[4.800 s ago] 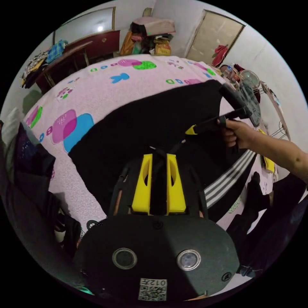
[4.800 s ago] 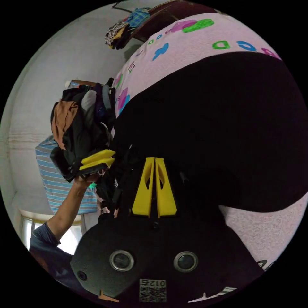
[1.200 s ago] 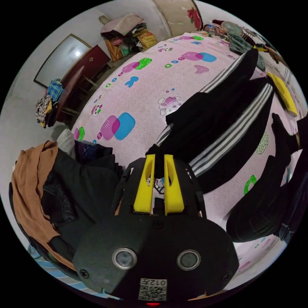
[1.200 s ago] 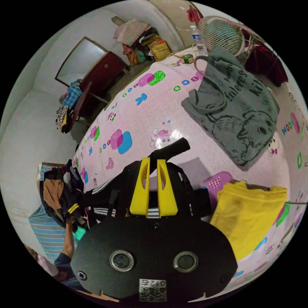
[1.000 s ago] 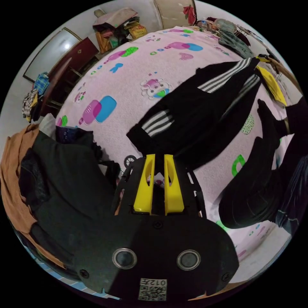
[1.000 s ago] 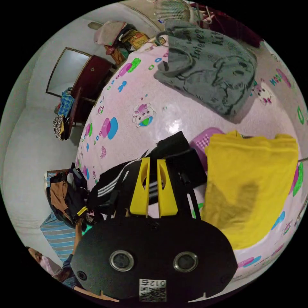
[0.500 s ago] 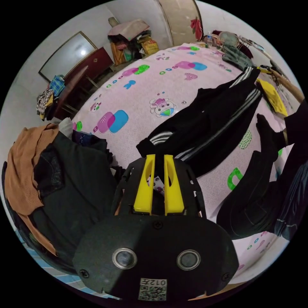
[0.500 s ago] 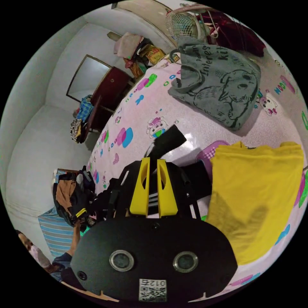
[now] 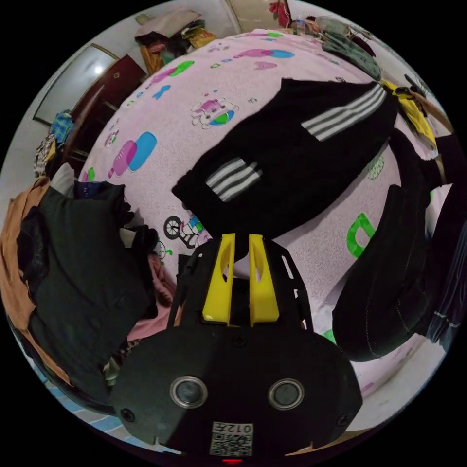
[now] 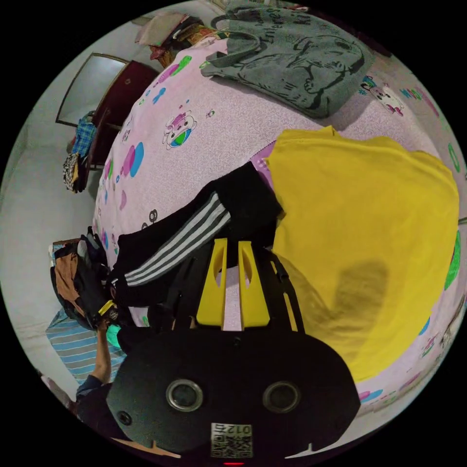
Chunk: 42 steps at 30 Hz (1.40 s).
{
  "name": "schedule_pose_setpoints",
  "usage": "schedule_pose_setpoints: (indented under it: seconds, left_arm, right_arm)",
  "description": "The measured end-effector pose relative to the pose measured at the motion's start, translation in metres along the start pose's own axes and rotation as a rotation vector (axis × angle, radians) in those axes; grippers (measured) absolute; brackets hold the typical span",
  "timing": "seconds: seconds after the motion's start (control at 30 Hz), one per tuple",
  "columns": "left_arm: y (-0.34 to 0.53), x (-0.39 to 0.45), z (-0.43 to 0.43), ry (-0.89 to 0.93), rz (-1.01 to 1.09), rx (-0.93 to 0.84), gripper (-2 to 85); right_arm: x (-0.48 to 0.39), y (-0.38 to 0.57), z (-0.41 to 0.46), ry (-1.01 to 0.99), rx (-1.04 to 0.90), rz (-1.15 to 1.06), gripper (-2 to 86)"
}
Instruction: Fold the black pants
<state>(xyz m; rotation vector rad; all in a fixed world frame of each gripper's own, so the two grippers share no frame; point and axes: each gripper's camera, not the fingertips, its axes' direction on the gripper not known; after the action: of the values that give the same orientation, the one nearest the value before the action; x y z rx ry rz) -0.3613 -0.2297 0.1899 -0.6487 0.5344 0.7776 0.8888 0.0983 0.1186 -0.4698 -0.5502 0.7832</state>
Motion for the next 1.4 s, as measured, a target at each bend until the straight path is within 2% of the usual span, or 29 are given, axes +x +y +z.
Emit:
schedule_pose_setpoints:
  seconds: [0.1, 0.17, 0.27, 0.43, 0.67, 0.8, 0.93, 1.0, 1.17, 1.4]
  left_arm:
    - [0.003, -0.001, 0.002, -0.001, -0.022, 0.000, 5.0]
    - [0.005, 0.004, 0.017, 0.009, 0.005, -0.063, 5.1]
    - [0.002, 0.000, 0.013, 0.007, -0.012, -0.051, 5.1]
    - [-0.014, -0.035, -0.033, -0.017, -0.043, 0.075, 5.2]
    - [-0.008, -0.072, -0.095, -0.084, -0.127, 0.295, 5.1]
    - [0.010, -0.057, -0.053, 0.006, -0.076, 0.170, 5.0]
    - [0.015, -0.037, 0.009, 0.066, -0.048, -0.003, 4.8]
    - [0.014, -0.021, 0.036, 0.063, -0.015, -0.091, 4.8]
    - [0.017, -0.030, 0.038, 0.078, -0.067, -0.056, 4.7]
    - [0.020, -0.031, 0.046, 0.060, -0.109, -0.036, 4.4]
  right_arm:
    - [0.010, 0.007, 0.014, 0.031, -0.045, 0.064, 3.5]
    - [0.009, 0.010, 0.023, 0.057, -0.059, 0.055, 3.6]
    - [0.002, 0.005, 0.020, 0.046, -0.047, 0.032, 3.5]
    - [-0.034, -0.013, -0.021, -0.168, 0.161, -0.058, 3.2]
    - [-0.072, -0.010, -0.056, -0.267, 0.365, -0.176, 3.0]
    - [-0.050, -0.001, -0.013, -0.226, 0.240, -0.108, 3.0]
    - [-0.033, 0.005, 0.065, -0.004, -0.023, -0.043, 3.3]
    - [-0.033, 0.008, 0.085, 0.059, -0.067, -0.046, 3.4]
    - [-0.038, 0.005, 0.103, 0.036, -0.067, -0.044, 3.7]
    - [-0.065, 0.003, 0.143, 0.145, -0.064, -0.093, 4.6]
